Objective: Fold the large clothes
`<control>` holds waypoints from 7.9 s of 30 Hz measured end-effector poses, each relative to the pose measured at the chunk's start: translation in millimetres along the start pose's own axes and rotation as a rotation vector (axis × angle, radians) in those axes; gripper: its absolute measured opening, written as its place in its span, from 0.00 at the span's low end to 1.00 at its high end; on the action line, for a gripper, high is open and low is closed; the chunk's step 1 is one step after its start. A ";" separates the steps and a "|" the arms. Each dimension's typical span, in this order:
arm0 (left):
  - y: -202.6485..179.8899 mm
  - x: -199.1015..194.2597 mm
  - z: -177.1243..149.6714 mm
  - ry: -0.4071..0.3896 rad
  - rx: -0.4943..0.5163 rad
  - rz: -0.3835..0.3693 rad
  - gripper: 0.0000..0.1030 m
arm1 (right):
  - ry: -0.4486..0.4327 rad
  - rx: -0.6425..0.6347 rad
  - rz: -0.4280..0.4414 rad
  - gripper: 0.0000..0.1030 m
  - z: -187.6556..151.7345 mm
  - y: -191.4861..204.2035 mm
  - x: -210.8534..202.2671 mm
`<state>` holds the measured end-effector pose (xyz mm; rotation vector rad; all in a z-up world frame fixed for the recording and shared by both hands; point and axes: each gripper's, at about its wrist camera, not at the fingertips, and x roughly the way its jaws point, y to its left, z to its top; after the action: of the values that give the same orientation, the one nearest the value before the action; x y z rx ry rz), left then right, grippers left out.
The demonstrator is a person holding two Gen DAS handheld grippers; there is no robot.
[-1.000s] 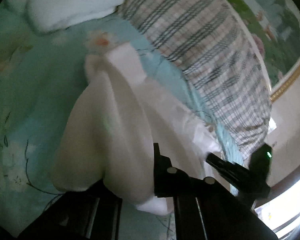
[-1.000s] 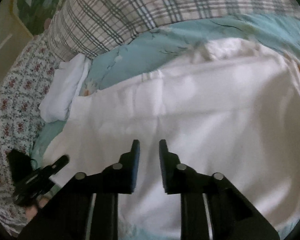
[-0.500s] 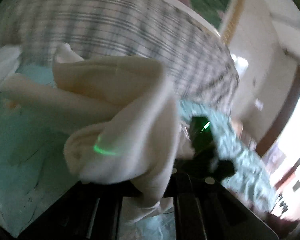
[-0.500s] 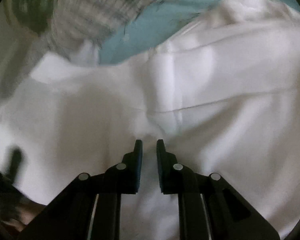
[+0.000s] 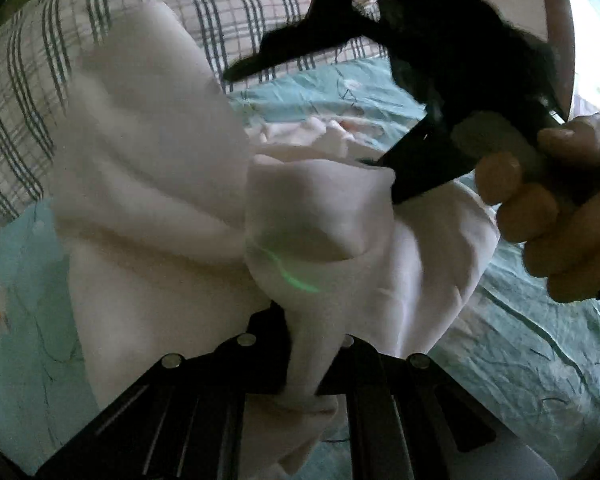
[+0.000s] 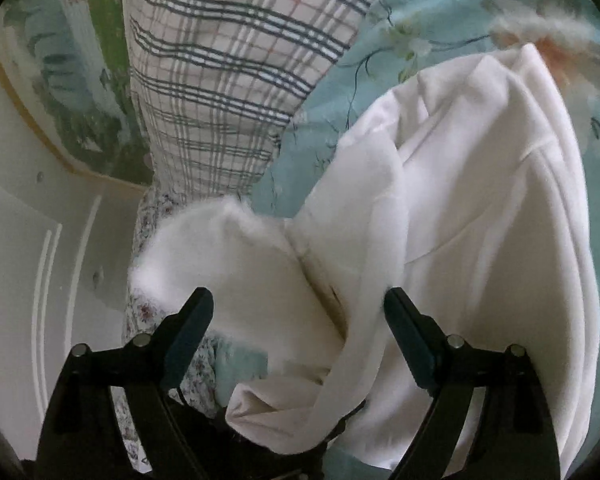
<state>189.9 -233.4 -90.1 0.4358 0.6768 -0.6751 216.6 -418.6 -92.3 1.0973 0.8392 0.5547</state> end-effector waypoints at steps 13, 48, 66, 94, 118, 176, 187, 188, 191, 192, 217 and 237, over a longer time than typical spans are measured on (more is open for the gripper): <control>-14.3 -4.0 1.3 -0.030 0.127 0.032 0.07 | 0.033 -0.163 -0.213 0.73 21.0 17.0 32.4; 9.5 -38.4 27.5 -0.005 -0.209 -0.295 0.82 | -0.136 -0.311 -0.626 0.80 10.8 14.7 -52.7; 138.5 78.3 -6.4 0.202 -0.781 -0.527 0.90 | 0.007 -0.215 -0.522 0.73 5.5 -17.7 -31.6; 184.9 -94.1 -152.2 0.183 -0.743 -0.282 0.62 | 0.150 -0.276 -0.375 0.25 -167.0 56.4 95.7; 189.6 -176.6 -142.9 -0.048 -0.636 -0.215 0.54 | 0.085 -0.334 -0.507 0.33 -173.2 89.4 83.6; 139.1 -186.0 -163.8 0.074 -0.478 -0.354 0.10 | 0.046 -0.385 -0.551 0.03 -210.6 98.1 52.5; 135.9 -157.9 -191.7 0.108 -0.518 -0.341 0.01 | 0.043 -0.347 -0.654 0.00 -238.8 55.2 41.9; 136.4 -157.9 -191.9 0.109 -0.531 -0.341 0.01 | 0.040 -0.350 -0.662 0.00 -238.6 55.5 43.5; 129.9 -160.3 -191.0 0.111 -0.524 -0.325 0.01 | 0.031 -0.386 -0.695 0.00 -244.7 58.9 48.8; 128.7 -161.4 -190.7 0.111 -0.521 -0.321 0.01 | 0.030 -0.391 -0.703 0.00 -246.9 59.6 49.9; 177.6 -160.5 -159.7 0.129 -0.700 -0.102 0.55 | 0.010 -0.184 -0.534 0.16 -157.6 39.9 58.9; 178.1 -134.3 -171.8 0.164 -0.667 -0.056 0.70 | 0.035 -0.449 -0.662 0.32 -198.6 93.3 70.2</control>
<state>161.8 46.7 -91.1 -0.1482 1.0220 -0.4317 96.7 -223.3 -69.1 0.3602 0.9855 0.1835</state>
